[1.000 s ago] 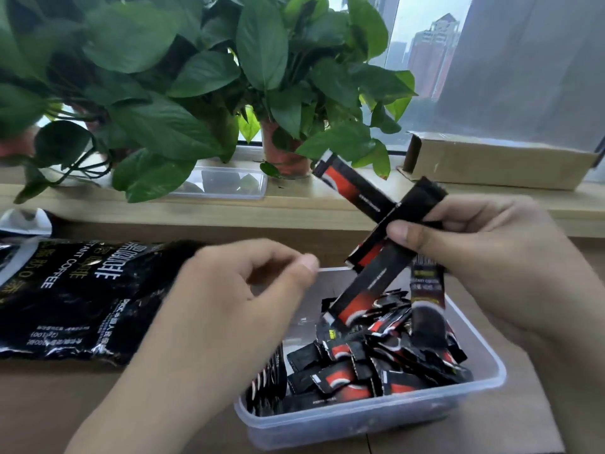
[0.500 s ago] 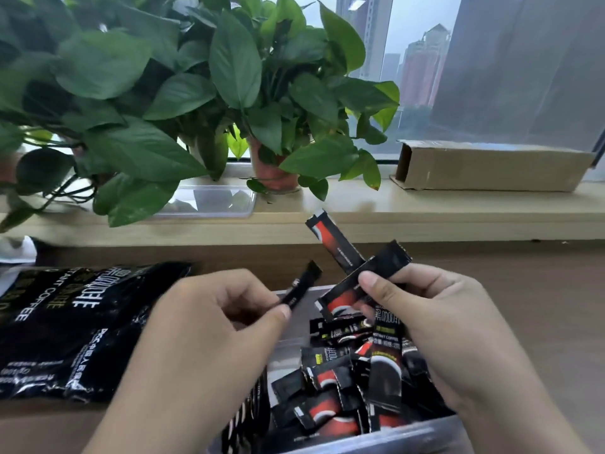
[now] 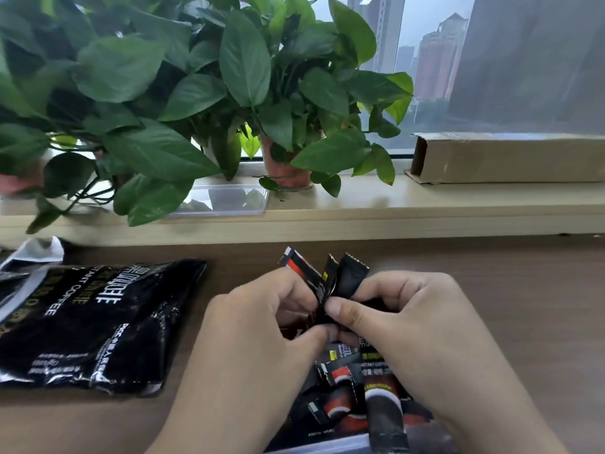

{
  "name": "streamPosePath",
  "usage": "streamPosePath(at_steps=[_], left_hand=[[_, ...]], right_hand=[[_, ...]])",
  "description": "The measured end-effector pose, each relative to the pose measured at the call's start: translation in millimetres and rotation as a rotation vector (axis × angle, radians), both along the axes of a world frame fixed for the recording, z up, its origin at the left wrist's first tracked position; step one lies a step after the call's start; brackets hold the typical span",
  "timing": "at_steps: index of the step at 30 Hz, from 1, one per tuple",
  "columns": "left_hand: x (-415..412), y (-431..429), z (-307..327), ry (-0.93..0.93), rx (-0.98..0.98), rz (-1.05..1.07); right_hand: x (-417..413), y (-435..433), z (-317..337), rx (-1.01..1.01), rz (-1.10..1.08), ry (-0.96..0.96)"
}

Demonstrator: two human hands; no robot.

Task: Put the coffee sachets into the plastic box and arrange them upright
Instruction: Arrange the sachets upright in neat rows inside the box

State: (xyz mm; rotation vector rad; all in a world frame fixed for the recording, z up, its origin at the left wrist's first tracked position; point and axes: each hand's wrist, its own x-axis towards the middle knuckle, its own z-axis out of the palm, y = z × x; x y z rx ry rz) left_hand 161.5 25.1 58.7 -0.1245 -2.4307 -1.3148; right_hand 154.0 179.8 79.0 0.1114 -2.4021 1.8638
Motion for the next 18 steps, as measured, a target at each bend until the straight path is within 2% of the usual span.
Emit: streamPosePath(at_steps=[6,10,18], left_hand=[[-0.7,-4.3,3.5,0.077,0.042,0.033],[-3.4,-6.6,-0.8,0.049,0.083,0.026],[-3.3,-9.9,5.6,-0.044,0.330,-0.048]], right_hand=[[0.0,5.7,0.5,-0.127,0.151,-0.056],[1.3,3.8,-1.4,-0.108,0.161,0.000],[-3.0,-1.8,-6.1,-0.010,0.202,0.179]])
